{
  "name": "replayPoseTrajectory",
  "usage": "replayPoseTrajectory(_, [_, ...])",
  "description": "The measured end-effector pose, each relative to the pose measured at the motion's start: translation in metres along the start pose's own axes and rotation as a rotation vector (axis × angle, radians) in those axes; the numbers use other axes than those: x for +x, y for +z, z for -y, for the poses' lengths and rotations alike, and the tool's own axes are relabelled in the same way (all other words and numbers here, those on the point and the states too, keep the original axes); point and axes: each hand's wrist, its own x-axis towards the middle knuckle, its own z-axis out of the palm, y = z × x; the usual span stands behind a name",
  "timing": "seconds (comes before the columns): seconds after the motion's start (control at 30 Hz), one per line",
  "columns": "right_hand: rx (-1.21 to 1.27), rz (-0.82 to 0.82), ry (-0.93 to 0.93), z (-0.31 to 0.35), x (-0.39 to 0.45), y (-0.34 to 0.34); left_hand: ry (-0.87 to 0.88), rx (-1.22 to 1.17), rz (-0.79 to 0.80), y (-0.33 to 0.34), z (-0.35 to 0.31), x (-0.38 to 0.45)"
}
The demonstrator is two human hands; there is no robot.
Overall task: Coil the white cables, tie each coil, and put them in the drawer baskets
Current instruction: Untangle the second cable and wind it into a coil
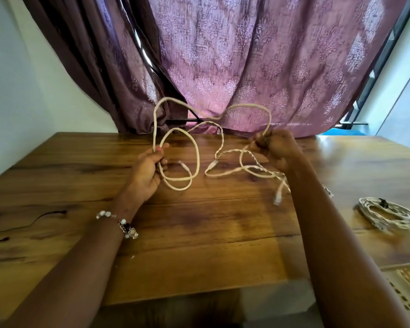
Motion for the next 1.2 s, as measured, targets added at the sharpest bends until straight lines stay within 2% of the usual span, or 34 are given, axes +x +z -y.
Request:
replayPoseTrajectory(0.1, [0.318,0.059,-0.128,0.023,-0.004,0.003,0.044,0.001,-0.014,0.008,0.002,-0.006])
replayPoseTrajectory(0.2, [0.44,0.058,-0.315,0.036,-0.005,0.008,0.085,-0.015,0.016,0.012,0.002,-0.011])
replayPoseTrajectory(0.33, [0.424,0.075,-0.5,0.046,-0.008,0.011,0.121,-0.024,0.018,0.012,0.001,-0.015])
replayPoseTrajectory(0.43, [0.352,0.055,-0.54,0.047,-0.009,0.012,0.132,-0.058,0.004,0.014,-0.001,-0.018])
replayPoseTrajectory(0.6, [0.487,0.049,-0.387,0.061,-0.022,0.031,0.209,-0.002,-0.099,0.007,-0.006,-0.013])
replayPoseTrajectory(0.77, [0.464,0.152,-0.153,0.06,-0.052,0.074,0.272,-0.129,-0.186,-0.009,-0.025,-0.008])
replayPoseTrajectory(0.83, [0.435,0.215,-0.023,0.047,-0.059,0.095,0.24,-0.234,-0.2,-0.021,-0.032,-0.004])
replayPoseTrajectory(0.9, [0.436,0.21,0.106,0.029,-0.062,0.115,0.192,-0.296,-0.224,-0.033,-0.035,0.001])
replayPoseTrajectory(1.07, [0.578,0.177,0.46,-0.035,-0.059,0.15,0.027,-0.218,-0.272,-0.045,-0.036,0.006])
replayPoseTrajectory(1.13, [0.49,0.183,0.471,-0.057,-0.057,0.153,-0.02,-0.214,-0.272,-0.044,-0.038,0.007])
replayPoseTrajectory(1.2, [0.346,0.117,0.392,-0.07,-0.056,0.151,-0.046,-0.142,-0.26,-0.044,-0.038,0.009])
